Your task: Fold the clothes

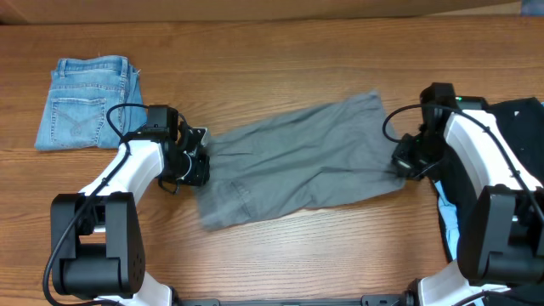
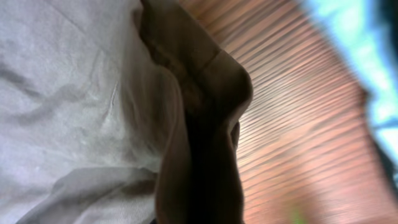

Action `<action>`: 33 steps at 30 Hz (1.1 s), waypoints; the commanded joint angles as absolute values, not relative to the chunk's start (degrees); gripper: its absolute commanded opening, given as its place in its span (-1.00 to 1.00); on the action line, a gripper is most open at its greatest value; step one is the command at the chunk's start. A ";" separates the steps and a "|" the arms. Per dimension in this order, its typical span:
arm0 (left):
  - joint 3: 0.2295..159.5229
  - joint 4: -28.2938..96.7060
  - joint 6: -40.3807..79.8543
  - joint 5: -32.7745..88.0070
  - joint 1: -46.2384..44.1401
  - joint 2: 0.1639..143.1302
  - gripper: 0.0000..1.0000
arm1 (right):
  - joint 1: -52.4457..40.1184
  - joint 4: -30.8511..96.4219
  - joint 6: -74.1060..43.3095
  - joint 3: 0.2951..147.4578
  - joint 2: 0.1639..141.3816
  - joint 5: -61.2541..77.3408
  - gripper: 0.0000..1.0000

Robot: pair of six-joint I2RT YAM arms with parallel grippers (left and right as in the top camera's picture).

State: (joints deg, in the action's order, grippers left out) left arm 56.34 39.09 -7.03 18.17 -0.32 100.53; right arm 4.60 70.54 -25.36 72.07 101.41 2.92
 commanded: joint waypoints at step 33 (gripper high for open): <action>73.32 40.95 -12.88 28.93 -11.03 108.38 -0.18 | 1.76 62.89 -18.48 56.99 94.45 27.24 -0.10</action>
State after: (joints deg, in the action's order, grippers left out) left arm 73.80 41.93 -11.31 29.10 -10.04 104.88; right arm 2.31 64.53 -17.54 57.93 95.42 25.04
